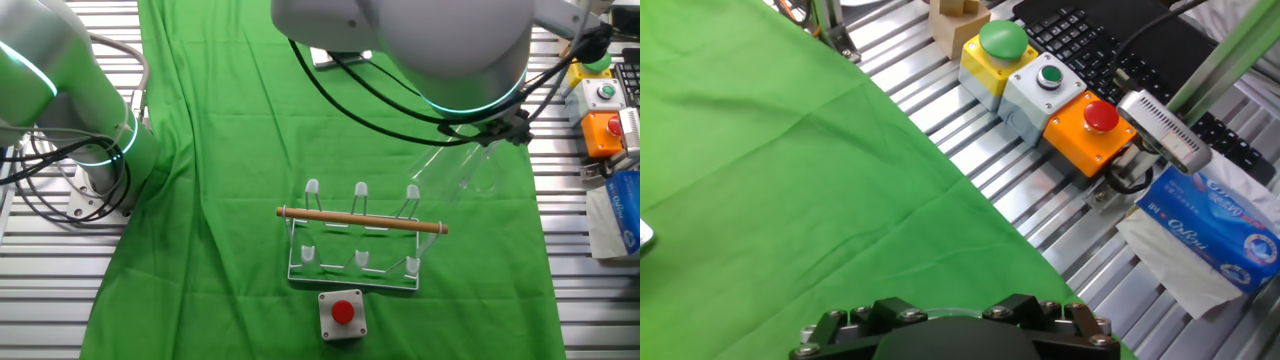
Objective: Put the cup on the cup rack
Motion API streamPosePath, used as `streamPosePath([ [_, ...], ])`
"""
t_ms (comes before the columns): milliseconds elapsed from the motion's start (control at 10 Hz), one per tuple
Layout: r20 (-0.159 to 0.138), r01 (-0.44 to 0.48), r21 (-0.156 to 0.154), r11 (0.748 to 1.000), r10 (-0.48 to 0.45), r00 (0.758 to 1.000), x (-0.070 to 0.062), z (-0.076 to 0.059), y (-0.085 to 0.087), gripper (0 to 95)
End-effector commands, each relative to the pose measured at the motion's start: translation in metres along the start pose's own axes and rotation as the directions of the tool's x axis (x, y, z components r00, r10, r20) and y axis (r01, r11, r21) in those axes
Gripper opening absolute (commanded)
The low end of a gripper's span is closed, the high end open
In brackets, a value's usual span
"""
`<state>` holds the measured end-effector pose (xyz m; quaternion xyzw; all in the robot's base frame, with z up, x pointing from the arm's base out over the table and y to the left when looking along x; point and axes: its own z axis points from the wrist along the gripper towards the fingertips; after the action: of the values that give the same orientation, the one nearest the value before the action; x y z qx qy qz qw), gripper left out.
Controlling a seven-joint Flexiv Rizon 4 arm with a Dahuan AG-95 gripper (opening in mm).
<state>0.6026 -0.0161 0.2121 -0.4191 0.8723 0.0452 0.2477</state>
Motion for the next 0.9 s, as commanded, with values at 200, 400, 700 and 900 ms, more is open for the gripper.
streamPosePath([
  [200,0.007,0.003,0.001,1.0,-0.003,1.0,0.002,0.0,0.002,0.0],
  [400,0.011,0.005,0.002,1.0,-0.005,1.0,0.007,0.001,0.003,0.0],
  [700,0.034,-0.004,0.002,1.0,0.004,0.999,0.011,0.002,0.004,0.0],
  [900,0.06,-0.009,0.011,1.0,0.008,0.998,0.012,0.004,0.005,0.0],
])
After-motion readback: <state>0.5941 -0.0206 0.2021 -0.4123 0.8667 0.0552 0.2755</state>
